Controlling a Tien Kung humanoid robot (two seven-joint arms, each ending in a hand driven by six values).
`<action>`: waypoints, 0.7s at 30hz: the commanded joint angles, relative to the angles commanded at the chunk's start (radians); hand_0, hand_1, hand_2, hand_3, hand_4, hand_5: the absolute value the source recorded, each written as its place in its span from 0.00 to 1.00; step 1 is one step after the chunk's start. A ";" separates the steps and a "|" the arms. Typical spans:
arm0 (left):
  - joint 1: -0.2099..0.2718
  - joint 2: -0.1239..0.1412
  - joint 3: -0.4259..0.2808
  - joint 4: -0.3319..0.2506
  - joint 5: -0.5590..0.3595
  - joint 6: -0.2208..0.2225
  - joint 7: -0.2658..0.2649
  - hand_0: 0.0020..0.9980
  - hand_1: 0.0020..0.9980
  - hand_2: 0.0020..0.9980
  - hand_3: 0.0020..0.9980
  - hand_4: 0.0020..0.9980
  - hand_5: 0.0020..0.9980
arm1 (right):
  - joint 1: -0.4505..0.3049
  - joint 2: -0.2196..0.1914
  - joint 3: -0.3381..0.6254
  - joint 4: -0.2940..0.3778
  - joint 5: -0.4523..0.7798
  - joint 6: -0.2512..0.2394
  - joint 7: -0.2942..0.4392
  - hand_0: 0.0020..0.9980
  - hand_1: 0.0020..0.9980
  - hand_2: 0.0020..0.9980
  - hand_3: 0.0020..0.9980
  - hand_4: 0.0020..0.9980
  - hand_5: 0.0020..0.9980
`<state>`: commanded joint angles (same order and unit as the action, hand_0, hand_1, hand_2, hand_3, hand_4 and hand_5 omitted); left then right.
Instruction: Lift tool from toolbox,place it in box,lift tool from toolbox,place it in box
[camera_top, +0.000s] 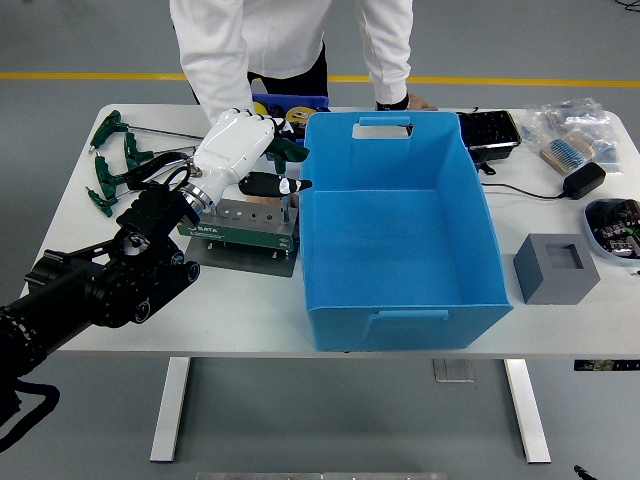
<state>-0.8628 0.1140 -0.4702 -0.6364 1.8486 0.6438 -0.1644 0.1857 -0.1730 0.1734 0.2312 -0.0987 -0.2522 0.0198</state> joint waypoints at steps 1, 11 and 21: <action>0.000 0.000 0.002 -0.002 -0.001 0.002 -0.002 0.38 0.31 0.38 0.47 1.00 0.66 | 0.001 0.000 0.000 0.000 0.001 0.000 0.000 0.66 0.64 0.71 0.58 0.83 0.75; -0.011 0.001 0.021 0.014 0.001 0.002 -0.015 0.28 0.18 0.25 0.31 1.00 0.60 | 0.011 -0.002 -0.003 0.002 0.002 0.001 0.001 0.66 0.64 0.71 0.58 0.83 0.75; -0.025 0.001 0.036 0.041 0.007 0.002 -0.013 0.26 0.15 0.21 0.25 1.00 0.59 | 0.019 -0.003 -0.001 0.004 -0.005 0.002 -0.001 0.66 0.64 0.71 0.58 0.83 0.75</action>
<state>-0.8882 0.1150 -0.4344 -0.5956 1.8555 0.6454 -0.1772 0.2048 -0.1761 0.1727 0.2351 -0.1038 -0.2505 0.0190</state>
